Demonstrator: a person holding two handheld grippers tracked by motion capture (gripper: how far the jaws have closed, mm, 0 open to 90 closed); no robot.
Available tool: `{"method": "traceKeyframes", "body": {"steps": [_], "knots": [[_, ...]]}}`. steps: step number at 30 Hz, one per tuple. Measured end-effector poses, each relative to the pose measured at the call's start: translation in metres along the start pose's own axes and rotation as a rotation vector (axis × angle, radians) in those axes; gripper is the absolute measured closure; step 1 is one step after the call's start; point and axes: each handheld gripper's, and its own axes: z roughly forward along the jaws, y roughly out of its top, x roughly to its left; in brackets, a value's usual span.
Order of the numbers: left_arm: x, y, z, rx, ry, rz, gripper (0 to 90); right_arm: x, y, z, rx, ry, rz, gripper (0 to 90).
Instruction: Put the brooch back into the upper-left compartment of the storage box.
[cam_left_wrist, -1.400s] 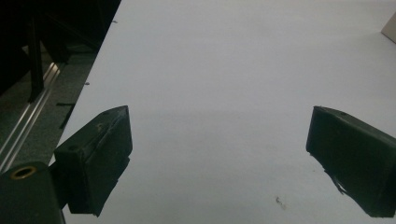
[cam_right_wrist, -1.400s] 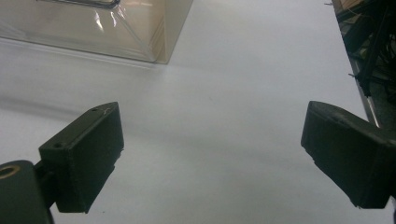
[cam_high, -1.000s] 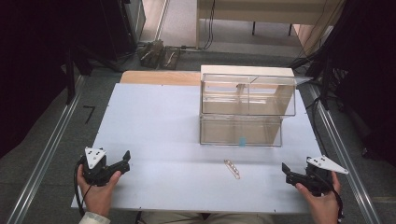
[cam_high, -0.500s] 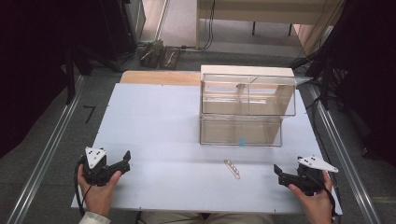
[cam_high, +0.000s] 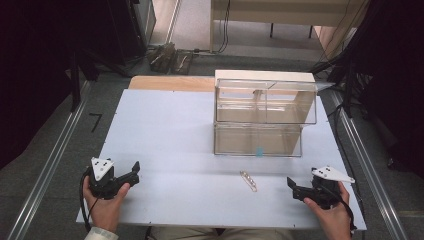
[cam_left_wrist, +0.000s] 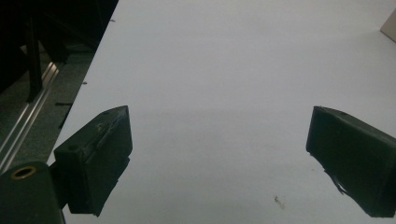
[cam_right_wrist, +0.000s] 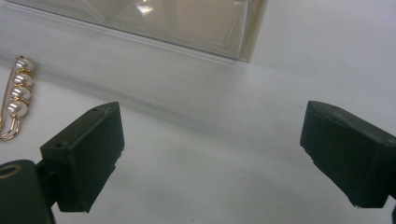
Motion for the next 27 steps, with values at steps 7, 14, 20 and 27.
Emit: {"method": "traceKeyframes", "body": {"steps": [7,14,20,27], "knots": [[0.0,0.0,0.0,0.001,0.002,0.0,6.3,0.002,0.002,0.002,0.003,0.021,0.006,5.3],[0.0,0.0,0.0,0.0,0.001,0.003,6.3,0.009,0.003,0.007,0.013,0.045,-0.011,5.4],[0.0,0.0,0.0,0.001,0.0,0.003,6.3,0.013,0.004,0.007,0.012,0.052,-0.008,8.3],[-0.001,0.0,0.0,0.0,0.0,0.003,6.3,0.019,0.005,0.009,0.015,0.065,-0.019,9.5]]}}
